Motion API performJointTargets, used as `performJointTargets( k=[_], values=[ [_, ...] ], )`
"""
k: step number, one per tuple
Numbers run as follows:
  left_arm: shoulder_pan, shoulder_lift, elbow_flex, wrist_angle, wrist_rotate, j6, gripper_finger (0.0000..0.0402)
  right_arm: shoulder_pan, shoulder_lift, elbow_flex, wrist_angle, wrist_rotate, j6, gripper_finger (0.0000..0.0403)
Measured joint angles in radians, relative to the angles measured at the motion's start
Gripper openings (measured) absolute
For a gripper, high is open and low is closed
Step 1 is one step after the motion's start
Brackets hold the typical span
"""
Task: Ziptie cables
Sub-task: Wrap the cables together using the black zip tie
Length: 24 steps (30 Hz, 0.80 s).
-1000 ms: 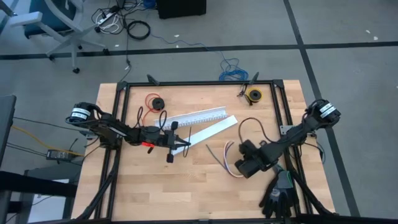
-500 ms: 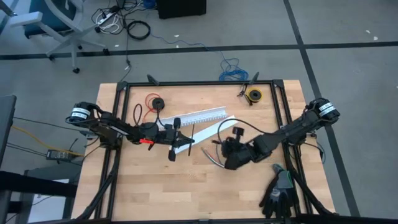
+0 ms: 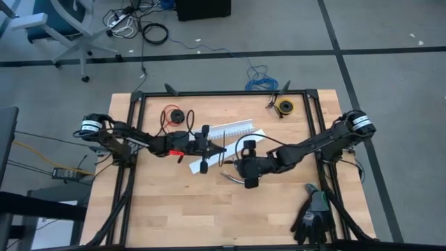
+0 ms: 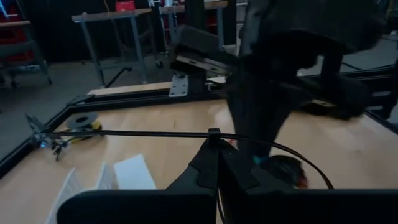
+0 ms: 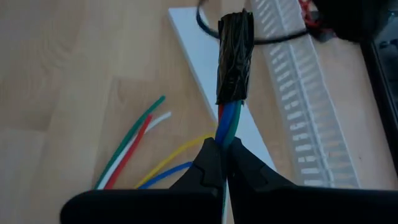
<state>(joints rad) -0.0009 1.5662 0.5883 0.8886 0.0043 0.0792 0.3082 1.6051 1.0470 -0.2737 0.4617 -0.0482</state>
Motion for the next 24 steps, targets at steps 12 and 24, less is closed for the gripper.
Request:
performJointTargets(
  k=[12, 24],
  values=[
    [0.013, 0.039, 0.01, -0.004, 0.047, -0.036, 0.0005, -0.071, 0.08, 0.0, 0.087, -0.09, -0.075, 0.0],
    [0.028, 0.109, 0.013, -0.011, 0.009, -0.034, 0.0005, -0.106, 0.115, 0.0, 0.204, -0.207, -0.223, 0.0]
  ],
)
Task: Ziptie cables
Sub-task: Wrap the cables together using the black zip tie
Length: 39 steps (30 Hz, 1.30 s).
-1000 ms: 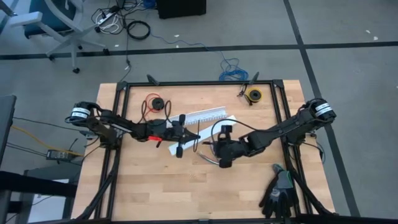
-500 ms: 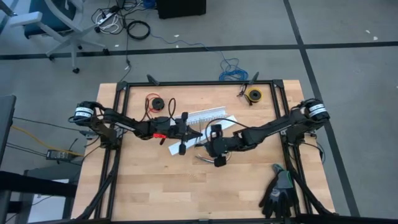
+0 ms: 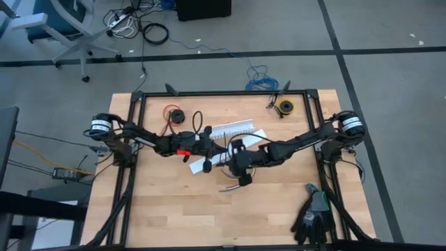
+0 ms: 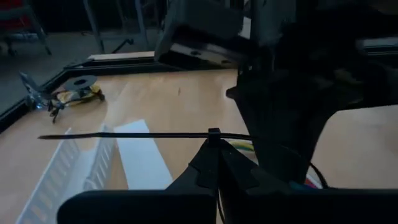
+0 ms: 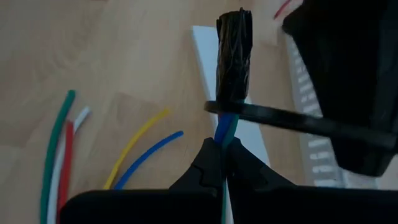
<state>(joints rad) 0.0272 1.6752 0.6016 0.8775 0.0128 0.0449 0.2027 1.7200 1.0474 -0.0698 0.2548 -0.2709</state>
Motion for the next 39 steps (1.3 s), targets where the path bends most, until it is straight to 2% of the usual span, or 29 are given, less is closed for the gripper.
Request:
performJointTargets(
  k=[8, 20, 25, 28, 32, 39],
  values=[
    [0.01, 0.089, 0.004, 0.043, 0.01, 0.0, 0.0005, -0.019, 0.015, 0.0, 0.019, -0.023, 0.035, 0.0019],
    [0.02, 0.093, 0.0, 0.063, 0.015, 0.03, 0.0005, -0.019, 0.048, 0.0, 0.053, -0.045, 0.12, 0.0103],
    [0.037, 0.093, -0.001, 0.051, 0.015, 0.038, 0.0005, -0.011, 0.033, 0.0, 0.039, -0.033, 0.221, 0.0117],
    [0.048, 0.093, -0.001, 0.018, 0.014, 0.064, 0.0005, -0.007, 0.014, 0.0, -0.034, 0.007, 0.36, 0.0112],
    [0.052, 0.093, -0.002, -0.016, 0.013, 0.089, 0.0005, 0.01, -0.014, -0.029, -0.099, 0.125, 0.517, 0.0094],
    [0.052, 0.093, -0.002, -0.038, 0.015, 0.105, 0.0005, 0.055, -0.113, -0.212, -0.067, 0.288, 0.716, 0.007]
  ],
)
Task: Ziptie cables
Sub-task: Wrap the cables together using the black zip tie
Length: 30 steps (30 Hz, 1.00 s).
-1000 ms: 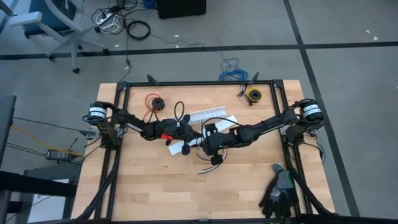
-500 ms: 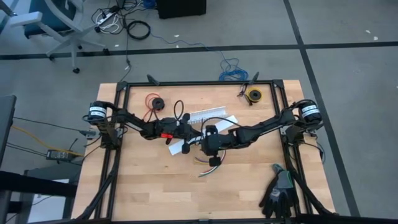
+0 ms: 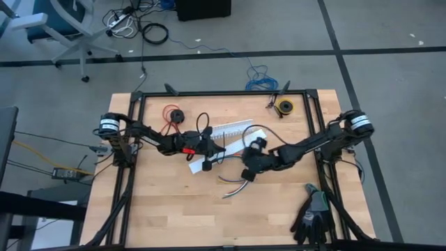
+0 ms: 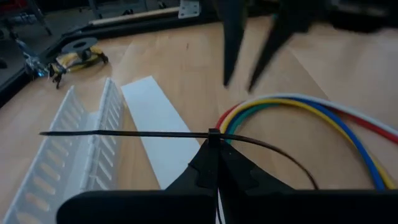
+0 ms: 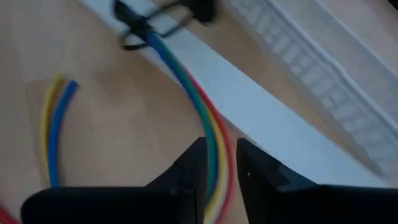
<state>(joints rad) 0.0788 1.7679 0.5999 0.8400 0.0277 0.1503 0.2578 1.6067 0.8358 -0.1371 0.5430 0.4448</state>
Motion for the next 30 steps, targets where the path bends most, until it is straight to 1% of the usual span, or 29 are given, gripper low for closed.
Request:
performJointTargets(
  k=[2, 5, 7, 9, 11, 12, 14, 16, 18, 20, 22, 24, 27, 30],
  values=[
    [0.0, 0.0, -0.001, -0.006, 0.0, 0.0, 0.0005, 0.017, -0.066, -0.073, 0.007, 0.041, 0.06, 0.0067],
    [0.0, 0.0, -0.001, -0.005, 0.002, -0.001, 0.0005, 0.036, -0.207, -0.189, 0.018, 0.118, 0.144, 0.0062],
    [0.0, 0.0, -0.001, -0.003, 0.003, -0.001, 0.0005, 0.035, -0.321, -0.276, 0.019, 0.135, 0.199, 0.006],
    [0.0, 0.0, -0.001, 0.001, 0.003, -0.001, 0.0005, 0.024, -0.433, -0.364, 0.058, 0.137, 0.246, 0.0058],
    [-0.002, 0.0, -0.001, 0.004, 0.004, -0.001, 0.0005, 0.002, -0.531, -0.455, 0.158, 0.131, 0.28, 0.0056],
    [-0.002, 0.0, -0.001, 0.005, 0.004, -0.001, 0.0005, -0.017, -0.567, -0.5, 0.236, 0.101, 0.281, 0.0056],
    [-0.002, 0.0, -0.001, 0.015, 0.005, 0.001, 0.0005, -0.072, -0.604, -0.582, 0.428, -0.023, 0.252, 0.0055],
    [-0.002, 0.0, -0.001, 0.039, 0.02, 0.002, 0.0005, -0.144, -0.594, -0.648, 0.636, -0.173, 0.173, 0.0054],
    [-0.001, 0.0, -0.001, 0.065, 0.029, 0.02, 0.0005, -0.226, -0.558, -0.681, 0.772, -0.291, 0.093, 0.0054],
    [-0.001, 0.0, -0.001, 0.09, 0.031, 0.052, 0.0005, -0.32, -0.516, -0.68, 0.82, -0.381, 0.034, 0.0054],
    [-0.001, 0.0, -0.001, 0.118, 0.031, 0.066, 0.0005, -0.414, -0.463, -0.655, 0.817, -0.508, -0.028, 0.0053],
    [0.0, 0.0, -0.001, 0.139, 0.031, 0.079, 0.0005, -0.483, -0.403, -0.625, 0.831, -0.636, -0.088, 0.0052],
    [0.0, 0.0, 0.0, 0.149, 0.031, 0.08, 0.0005, -0.533, -0.303, -0.579, 0.917, -0.744, -0.149, 0.0052],
    [0.0, 0.0, 0.0, 0.142, 0.031, 0.082, 0.0005, -0.541, -0.207, -0.534, 1.0, -0.774, -0.187, 0.0052]
  ],
)
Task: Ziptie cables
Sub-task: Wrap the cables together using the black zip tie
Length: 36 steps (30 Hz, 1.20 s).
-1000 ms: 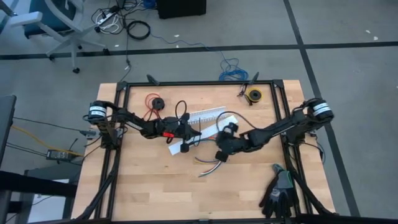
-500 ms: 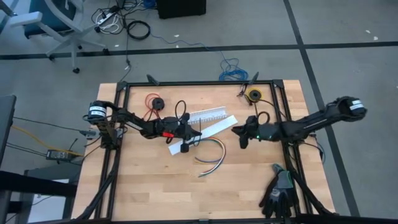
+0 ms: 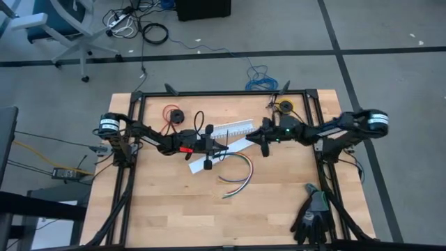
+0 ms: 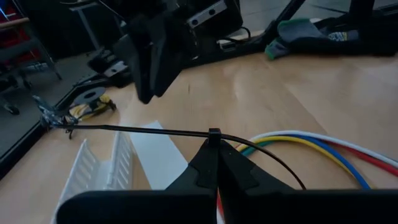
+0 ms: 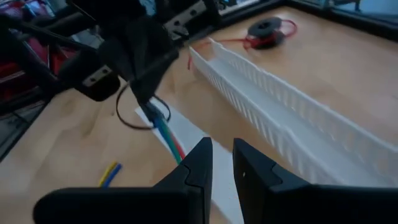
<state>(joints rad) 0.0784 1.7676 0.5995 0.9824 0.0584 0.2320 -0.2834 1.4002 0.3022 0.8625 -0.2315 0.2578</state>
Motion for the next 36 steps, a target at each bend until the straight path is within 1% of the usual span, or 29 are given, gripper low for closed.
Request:
performJointTargets(
  k=[6, 8, 10, 12, 17, 20, 24, 29, 34, 36],
  values=[
    [0.0, 0.0, 0.0, -0.051, -0.001, 0.027, 0.0005, 0.033, 0.184, 0.094, 0.121, -0.003, 0.002, 0.0056],
    [0.0, 0.0, 0.0, -0.059, -0.001, 0.027, 0.0005, 0.041, 0.233, 0.129, 0.157, -0.037, 0.021, 0.0062],
    [0.0, 0.0, 0.0, -0.061, -0.001, 0.027, 0.0005, 0.045, 0.274, 0.164, 0.191, -0.086, 0.031, 0.007],
    [0.0, 0.0, 0.0, -0.06, -0.004, 0.028, 0.0005, 0.049, 0.308, 0.198, 0.217, -0.106, 0.036, 0.0079],
    [0.0, 0.0, 0.0, -0.06, -0.024, 0.029, 0.0005, 0.049, 0.377, 0.263, 0.214, -0.121, 0.058, 0.0101],
    [0.0, 0.0, 0.0, -0.06, -0.027, 0.029, 0.0005, 0.048, 0.408, 0.298, 0.214, -0.161, 0.059, 0.011],
    [0.0, 0.0, 0.0, -0.062, -0.029, 0.03, 0.0005, 0.047, 0.433, 0.337, 0.21, -0.182, 0.05, 0.0112],
    [0.0, 0.0, 0.0, -0.061, -0.028, 0.03, 0.0005, 0.033, 0.433, 0.344, 0.209, -0.232, 0.062, 0.0112],
    [0.0, 0.0, 0.0, -0.066, -0.037, 0.029, 0.0005, 0.002, 0.433, 0.344, 0.18, -0.254, 0.091, 0.0112],
    [0.0, 0.0, 0.0, -0.069, -0.037, 0.029, 0.0005, -0.006, 0.433, 0.344, 0.199, -0.295, 0.106, 0.0112]
  ],
)
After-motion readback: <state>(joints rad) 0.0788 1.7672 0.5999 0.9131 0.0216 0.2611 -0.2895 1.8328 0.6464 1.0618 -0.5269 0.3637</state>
